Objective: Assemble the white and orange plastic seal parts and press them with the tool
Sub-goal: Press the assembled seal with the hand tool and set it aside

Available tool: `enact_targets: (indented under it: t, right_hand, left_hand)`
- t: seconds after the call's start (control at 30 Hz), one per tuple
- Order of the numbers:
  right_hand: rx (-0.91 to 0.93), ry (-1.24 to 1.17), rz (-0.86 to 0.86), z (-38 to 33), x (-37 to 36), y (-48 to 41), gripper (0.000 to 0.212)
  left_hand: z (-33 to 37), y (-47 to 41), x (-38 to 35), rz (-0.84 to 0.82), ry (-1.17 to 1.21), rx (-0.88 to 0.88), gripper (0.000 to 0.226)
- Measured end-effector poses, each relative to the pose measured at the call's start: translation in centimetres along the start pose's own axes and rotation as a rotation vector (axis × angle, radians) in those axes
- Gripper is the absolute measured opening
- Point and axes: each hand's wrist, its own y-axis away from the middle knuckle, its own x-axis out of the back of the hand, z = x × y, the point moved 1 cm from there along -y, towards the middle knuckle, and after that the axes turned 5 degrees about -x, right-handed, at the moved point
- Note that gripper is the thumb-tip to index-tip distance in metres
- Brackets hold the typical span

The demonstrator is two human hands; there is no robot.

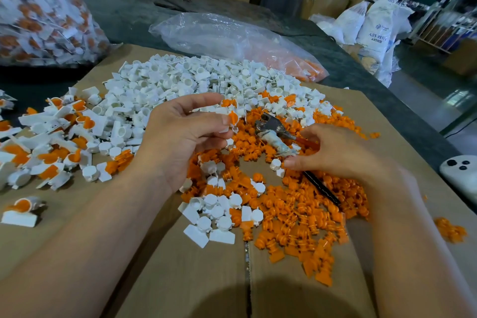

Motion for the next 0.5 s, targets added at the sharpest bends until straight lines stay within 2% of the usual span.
enact_targets:
  t: [0.1, 0.2, 0.3, 0.4, 0.5]
  right_hand:
    - [0.007, 0.083, -0.053, -0.3, -0.4, -0.1, 0.094]
    - [-0.015, 0.081, -0.052, -0.5, -0.4, 0.0, 0.093]
    - [-0.04, 0.032, -0.006, -0.7, -0.4, 0.1, 0.08]
    - [-0.025, 0.026, 0.101, -1.2, -0.3, 0.2, 0.059]
    - [-0.009, -0.037, 0.206, -1.3, -0.1, 0.3, 0.049]
  left_hand:
    - [0.0, 0.0, 0.0, 0.0, 0.001, 0.0, 0.028]
    - [-0.1, 0.0, -0.1, 0.003, -0.006, 0.0, 0.027]
    - [-0.1, 0.0, -0.1, 0.004, -0.003, 0.004, 0.028]
    - [-0.1, -0.1, 0.0, 0.004, 0.002, 0.008, 0.028]
    - [-0.2, -0.1, 0.0, 0.003, 0.008, 0.001, 0.026]
